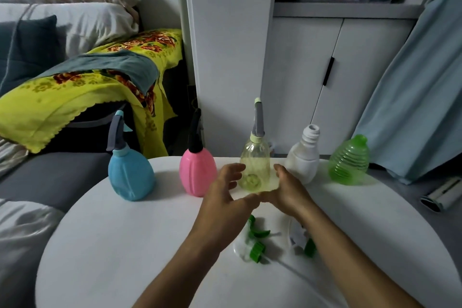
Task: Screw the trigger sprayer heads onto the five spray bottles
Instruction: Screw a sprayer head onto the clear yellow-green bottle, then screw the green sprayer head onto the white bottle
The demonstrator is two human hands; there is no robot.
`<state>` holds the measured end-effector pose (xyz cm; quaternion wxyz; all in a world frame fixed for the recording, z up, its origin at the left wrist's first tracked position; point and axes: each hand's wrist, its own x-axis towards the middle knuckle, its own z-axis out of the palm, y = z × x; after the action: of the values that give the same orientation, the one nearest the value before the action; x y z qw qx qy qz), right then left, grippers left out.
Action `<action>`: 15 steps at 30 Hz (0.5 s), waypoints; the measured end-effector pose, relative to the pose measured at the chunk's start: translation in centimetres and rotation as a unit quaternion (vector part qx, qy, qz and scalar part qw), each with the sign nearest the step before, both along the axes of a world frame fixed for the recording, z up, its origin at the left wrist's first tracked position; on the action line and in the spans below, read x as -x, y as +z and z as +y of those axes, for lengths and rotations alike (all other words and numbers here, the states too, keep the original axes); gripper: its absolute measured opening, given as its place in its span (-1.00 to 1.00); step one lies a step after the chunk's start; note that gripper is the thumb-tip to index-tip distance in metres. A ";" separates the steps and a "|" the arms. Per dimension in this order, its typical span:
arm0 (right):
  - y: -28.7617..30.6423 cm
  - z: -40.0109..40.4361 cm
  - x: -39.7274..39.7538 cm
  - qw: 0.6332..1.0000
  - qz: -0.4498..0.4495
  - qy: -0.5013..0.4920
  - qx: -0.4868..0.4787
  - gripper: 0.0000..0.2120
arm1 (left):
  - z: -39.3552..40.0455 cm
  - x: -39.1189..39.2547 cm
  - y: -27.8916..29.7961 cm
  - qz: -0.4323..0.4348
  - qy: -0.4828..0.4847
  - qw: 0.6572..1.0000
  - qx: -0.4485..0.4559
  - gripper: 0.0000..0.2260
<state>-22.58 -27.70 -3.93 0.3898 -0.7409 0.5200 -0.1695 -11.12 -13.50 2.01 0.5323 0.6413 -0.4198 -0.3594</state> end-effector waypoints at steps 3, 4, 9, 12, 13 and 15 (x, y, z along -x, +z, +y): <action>2.9 -0.8 2.9 0.994 0.105 -0.004 -0.008 -0.56 | 0.2 0.1 -0.1 -0.008 -0.009 1.000 -0.003 -0.52; 3.9 -1.3 3.9 0.995 0.101 -0.016 -0.002 -0.70 | 0.3 0.1 -0.1 -0.007 -0.012 1.000 -0.004 -0.52; 6.2 -3.5 6.2 0.961 -0.008 -0.232 0.152 -0.80 | 0.5 0.5 -0.4 -0.018 -0.023 1.000 -0.008 -0.49; 4.9 -4.3 5.2 0.947 -0.050 -0.258 0.185 -0.41 | 0.5 0.9 -0.7 -0.034 -0.031 0.999 -0.015 -0.47; 4.4 -4.6 4.6 0.948 -0.066 -0.248 0.187 -0.29 | 0.5 1.0 -0.8 -0.038 -0.033 0.999 -0.018 -0.46; 3.8 -5.1 3.7 0.952 -0.088 -0.223 0.189 -0.17 | 0.5 1.2 -1.1 -0.048 -0.037 0.998 -0.023 -0.47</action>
<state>-26.32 -32.78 -0.14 0.2394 -0.6482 0.5940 -0.4119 -12.36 -13.00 0.91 0.4832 0.6536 -0.4598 -0.3576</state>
